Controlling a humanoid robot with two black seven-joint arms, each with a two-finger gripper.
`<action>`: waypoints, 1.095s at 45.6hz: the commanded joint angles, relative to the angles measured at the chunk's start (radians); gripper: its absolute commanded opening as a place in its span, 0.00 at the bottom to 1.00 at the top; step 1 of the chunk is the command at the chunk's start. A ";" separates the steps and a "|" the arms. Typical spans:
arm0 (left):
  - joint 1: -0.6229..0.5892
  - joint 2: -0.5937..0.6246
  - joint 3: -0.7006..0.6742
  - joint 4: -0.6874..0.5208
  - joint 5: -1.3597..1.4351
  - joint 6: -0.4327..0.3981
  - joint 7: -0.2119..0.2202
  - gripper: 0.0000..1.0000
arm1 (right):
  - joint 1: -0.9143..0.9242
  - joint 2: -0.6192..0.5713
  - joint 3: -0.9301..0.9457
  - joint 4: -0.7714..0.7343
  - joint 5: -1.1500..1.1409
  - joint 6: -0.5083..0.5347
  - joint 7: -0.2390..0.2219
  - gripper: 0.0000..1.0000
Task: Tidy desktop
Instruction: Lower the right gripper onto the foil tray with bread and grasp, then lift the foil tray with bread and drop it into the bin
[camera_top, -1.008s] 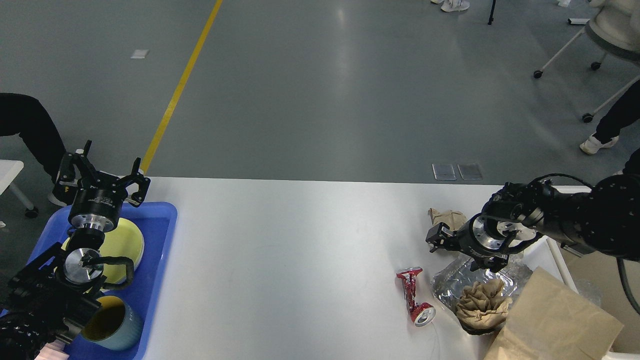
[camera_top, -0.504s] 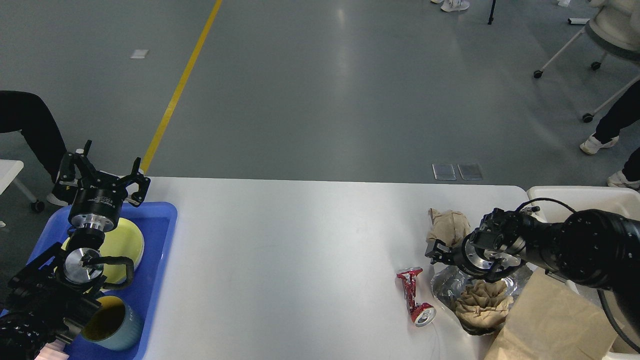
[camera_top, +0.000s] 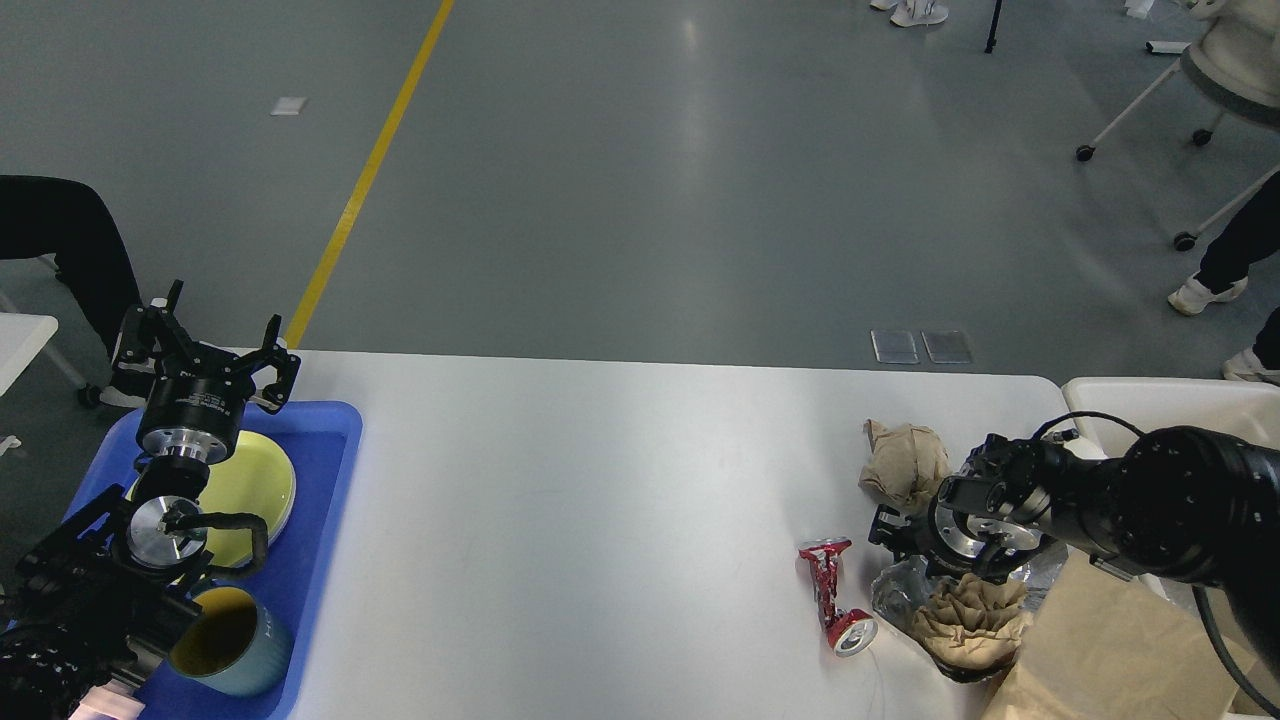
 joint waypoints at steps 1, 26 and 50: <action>0.000 0.000 0.000 0.002 0.000 0.000 0.000 0.97 | 0.015 -0.003 -0.006 0.007 -0.002 0.000 -0.014 0.00; 0.000 0.000 0.000 0.000 0.000 0.000 0.000 0.97 | 0.368 -0.171 -0.057 0.282 -0.013 0.013 -0.037 0.00; 0.000 0.000 0.000 0.000 0.000 0.000 0.000 0.97 | 0.603 -0.215 -0.112 0.352 -0.013 0.138 -0.039 0.00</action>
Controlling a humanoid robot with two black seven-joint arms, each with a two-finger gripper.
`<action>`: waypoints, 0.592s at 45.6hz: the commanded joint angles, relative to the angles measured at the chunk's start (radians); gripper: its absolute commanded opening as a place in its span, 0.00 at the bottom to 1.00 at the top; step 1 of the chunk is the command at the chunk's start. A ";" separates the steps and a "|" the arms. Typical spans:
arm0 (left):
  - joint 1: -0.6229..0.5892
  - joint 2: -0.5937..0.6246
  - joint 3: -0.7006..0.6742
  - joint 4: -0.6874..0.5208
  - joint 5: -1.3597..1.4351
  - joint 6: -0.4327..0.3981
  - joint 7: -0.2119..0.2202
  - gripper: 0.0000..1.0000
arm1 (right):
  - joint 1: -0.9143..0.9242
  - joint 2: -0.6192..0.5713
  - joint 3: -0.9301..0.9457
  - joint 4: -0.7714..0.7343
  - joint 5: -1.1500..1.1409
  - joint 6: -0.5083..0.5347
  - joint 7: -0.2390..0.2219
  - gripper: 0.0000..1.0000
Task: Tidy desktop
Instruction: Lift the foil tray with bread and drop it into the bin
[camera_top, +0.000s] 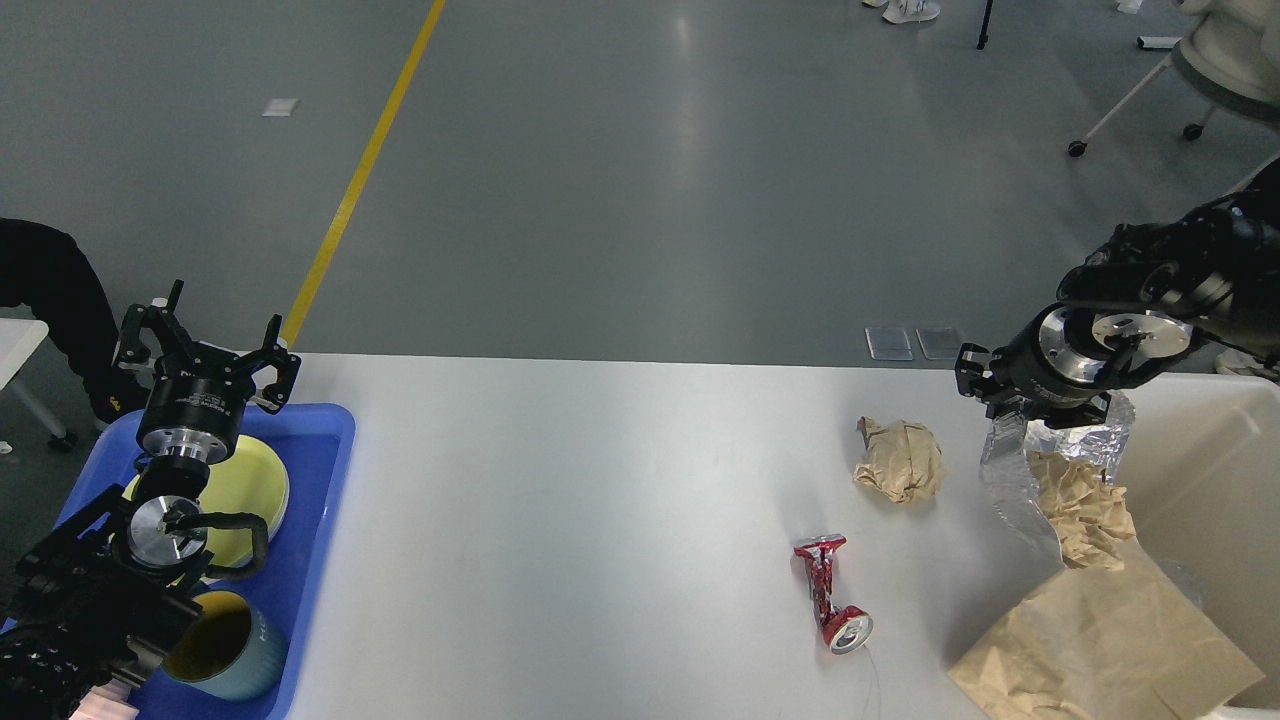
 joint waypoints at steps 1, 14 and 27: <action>0.000 0.000 0.000 0.000 0.000 0.000 0.000 0.97 | 0.041 0.004 -0.013 0.004 -0.001 0.021 -0.001 0.00; 0.000 0.000 0.000 0.000 0.000 0.000 0.000 0.97 | 0.138 0.007 -0.016 0.009 -0.007 0.085 -0.041 0.00; 0.000 0.000 0.000 0.000 0.000 0.000 0.000 0.97 | 0.260 0.024 -0.017 0.003 -0.044 0.211 -0.053 0.00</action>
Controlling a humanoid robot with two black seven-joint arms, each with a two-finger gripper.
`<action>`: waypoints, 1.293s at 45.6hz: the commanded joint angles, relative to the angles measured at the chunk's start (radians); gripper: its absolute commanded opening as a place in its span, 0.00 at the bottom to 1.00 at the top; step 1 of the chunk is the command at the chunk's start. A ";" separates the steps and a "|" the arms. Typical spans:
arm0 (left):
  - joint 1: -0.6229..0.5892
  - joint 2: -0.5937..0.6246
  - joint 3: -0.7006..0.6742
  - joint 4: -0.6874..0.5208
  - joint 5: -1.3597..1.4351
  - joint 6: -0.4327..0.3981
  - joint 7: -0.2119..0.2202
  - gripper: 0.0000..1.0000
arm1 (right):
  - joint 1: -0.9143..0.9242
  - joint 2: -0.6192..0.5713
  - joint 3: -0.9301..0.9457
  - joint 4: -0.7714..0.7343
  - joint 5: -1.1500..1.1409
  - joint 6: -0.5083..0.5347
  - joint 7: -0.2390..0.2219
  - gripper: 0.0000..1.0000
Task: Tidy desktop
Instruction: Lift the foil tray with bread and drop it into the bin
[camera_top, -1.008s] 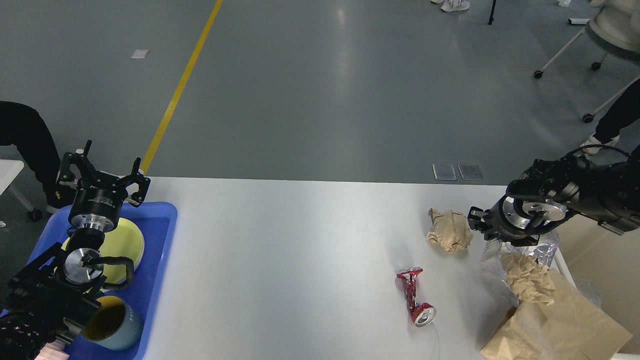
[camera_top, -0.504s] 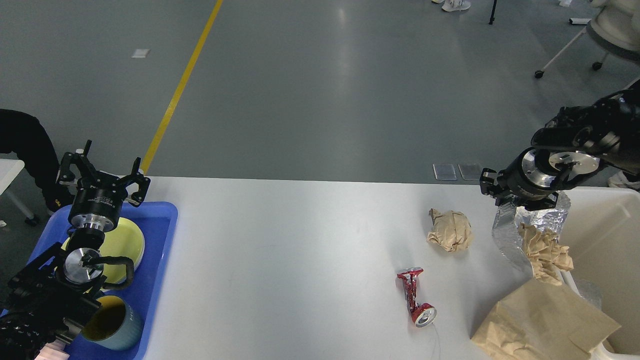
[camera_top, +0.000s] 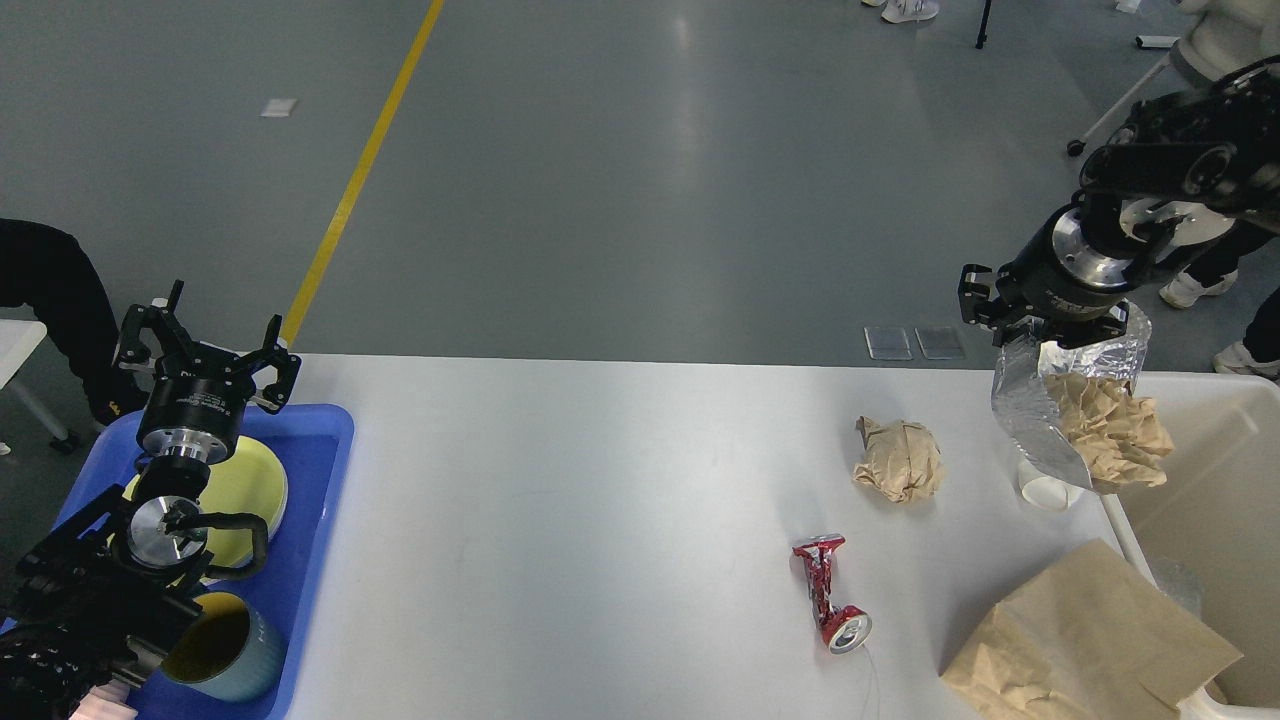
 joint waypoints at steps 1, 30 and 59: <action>0.000 0.000 0.000 0.000 0.000 0.000 0.000 0.97 | 0.028 0.001 -0.003 -0.009 -0.028 0.023 -0.002 0.00; 0.000 0.000 0.000 0.000 0.000 0.000 0.000 0.97 | -0.754 -0.148 -0.029 -0.655 -0.160 -0.390 -0.001 0.78; 0.000 0.000 0.000 0.000 0.000 0.000 0.000 0.97 | -0.529 -0.240 0.270 -0.432 -0.154 -0.306 0.001 1.00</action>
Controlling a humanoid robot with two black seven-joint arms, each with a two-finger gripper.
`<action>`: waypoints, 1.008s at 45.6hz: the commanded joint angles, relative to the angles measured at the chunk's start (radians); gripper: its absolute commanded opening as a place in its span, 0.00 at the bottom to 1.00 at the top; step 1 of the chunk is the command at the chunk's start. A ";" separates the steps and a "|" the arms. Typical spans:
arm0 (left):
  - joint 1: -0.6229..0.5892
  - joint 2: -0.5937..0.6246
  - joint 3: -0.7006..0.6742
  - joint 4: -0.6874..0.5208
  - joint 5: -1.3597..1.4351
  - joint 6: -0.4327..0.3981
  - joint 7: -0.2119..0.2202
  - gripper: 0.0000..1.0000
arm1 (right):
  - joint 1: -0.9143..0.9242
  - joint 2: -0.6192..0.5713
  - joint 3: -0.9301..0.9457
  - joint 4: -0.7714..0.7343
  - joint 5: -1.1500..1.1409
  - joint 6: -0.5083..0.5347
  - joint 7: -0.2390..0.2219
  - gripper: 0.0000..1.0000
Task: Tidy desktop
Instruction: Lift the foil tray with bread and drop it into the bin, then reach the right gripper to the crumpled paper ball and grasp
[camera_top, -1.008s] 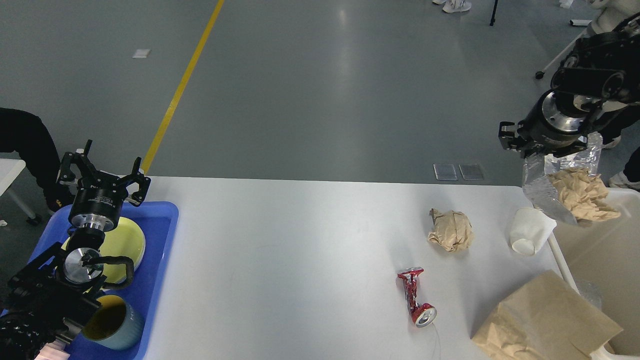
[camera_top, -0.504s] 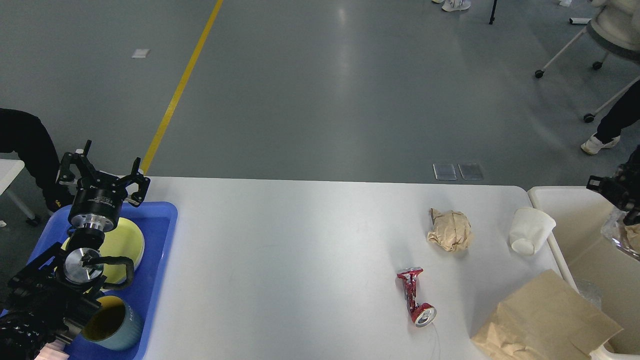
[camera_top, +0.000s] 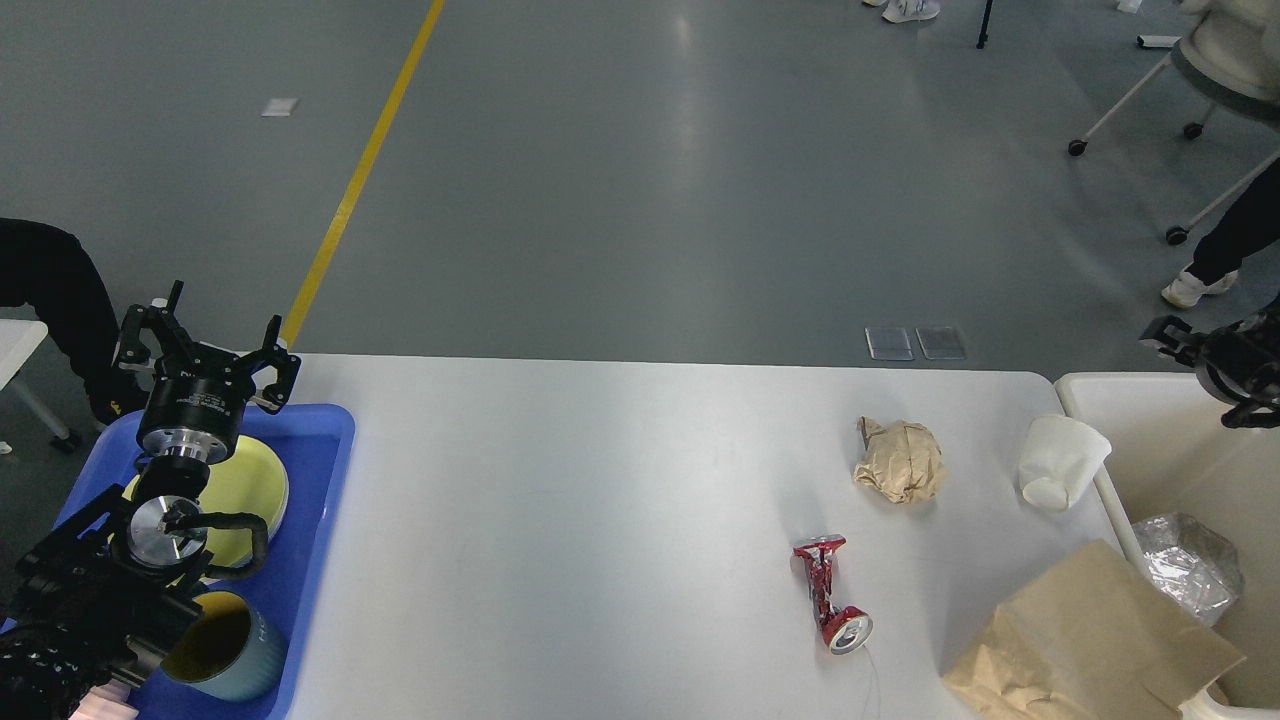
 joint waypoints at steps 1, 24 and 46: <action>0.000 0.000 0.000 0.000 0.000 0.000 0.000 0.97 | 0.207 -0.052 -0.006 0.225 -0.001 0.070 0.002 1.00; 0.000 0.000 0.000 0.001 0.000 0.000 0.000 0.97 | 0.812 -0.013 -0.108 0.758 0.001 0.364 0.003 1.00; 0.000 0.000 0.000 0.000 0.000 0.000 0.000 0.97 | 0.286 0.092 -0.085 0.493 -0.007 0.091 0.003 1.00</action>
